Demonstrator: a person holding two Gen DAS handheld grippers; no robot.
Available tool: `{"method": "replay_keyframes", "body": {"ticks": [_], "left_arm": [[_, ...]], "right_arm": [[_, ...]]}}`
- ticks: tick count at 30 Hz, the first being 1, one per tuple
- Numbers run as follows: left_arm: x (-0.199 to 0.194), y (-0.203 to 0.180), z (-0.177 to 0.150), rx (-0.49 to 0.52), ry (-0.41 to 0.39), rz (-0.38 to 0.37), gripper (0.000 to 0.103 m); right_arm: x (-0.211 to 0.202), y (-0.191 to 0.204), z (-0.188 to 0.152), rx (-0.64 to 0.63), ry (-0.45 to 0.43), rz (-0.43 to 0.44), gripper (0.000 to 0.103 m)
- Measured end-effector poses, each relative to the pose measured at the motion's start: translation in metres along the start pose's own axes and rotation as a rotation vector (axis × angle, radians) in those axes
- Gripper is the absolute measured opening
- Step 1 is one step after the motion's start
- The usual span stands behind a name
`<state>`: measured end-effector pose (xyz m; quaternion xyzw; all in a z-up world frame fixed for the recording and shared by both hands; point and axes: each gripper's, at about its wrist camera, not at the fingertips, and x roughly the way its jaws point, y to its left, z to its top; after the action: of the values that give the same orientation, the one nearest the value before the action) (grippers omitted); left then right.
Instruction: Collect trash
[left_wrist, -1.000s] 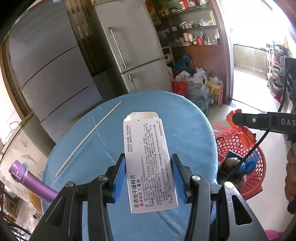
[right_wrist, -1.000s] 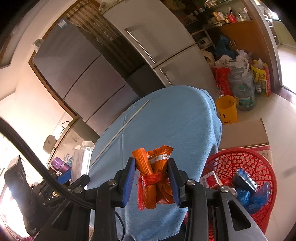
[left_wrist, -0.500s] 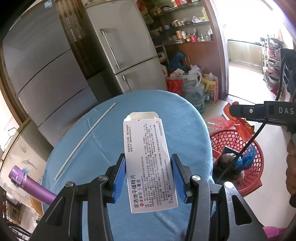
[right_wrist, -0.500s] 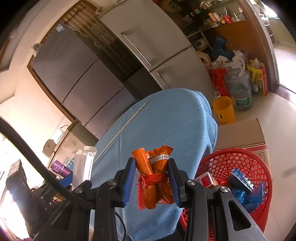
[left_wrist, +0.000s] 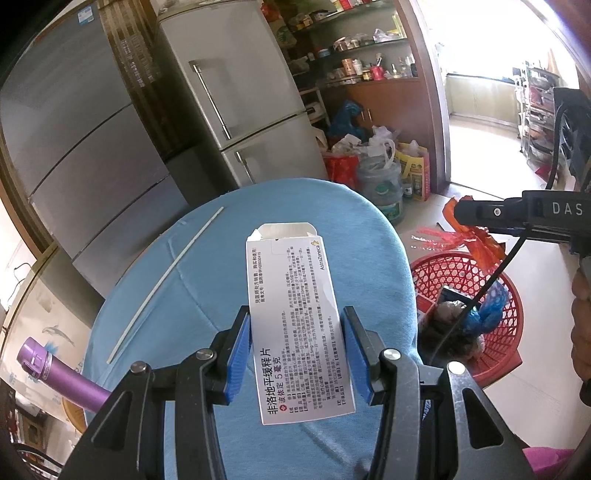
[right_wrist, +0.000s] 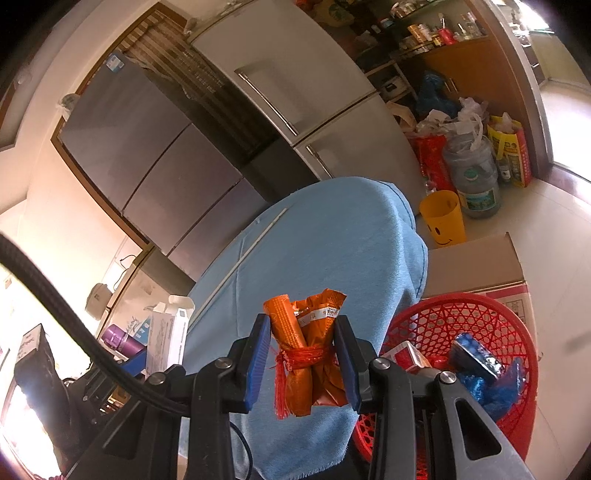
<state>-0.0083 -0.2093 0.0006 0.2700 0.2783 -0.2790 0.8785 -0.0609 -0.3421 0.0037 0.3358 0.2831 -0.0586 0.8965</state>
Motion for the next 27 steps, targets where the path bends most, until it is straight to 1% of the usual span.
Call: {"method": "replay_keyframes", "body": {"ticks": [13,27], "left_arm": [[0.004,-0.001,-0.003,0.022,0.004,-0.013,0.049],[0.015,-0.007,-0.007,0.044,0.033,-0.053,0.049]], "right_arm": [[-0.001,-0.003,-0.001,0.010,0.001,-0.005,0.038],[0.003,-0.007,0.000,0.029,0.011,-0.013,0.038]]}}
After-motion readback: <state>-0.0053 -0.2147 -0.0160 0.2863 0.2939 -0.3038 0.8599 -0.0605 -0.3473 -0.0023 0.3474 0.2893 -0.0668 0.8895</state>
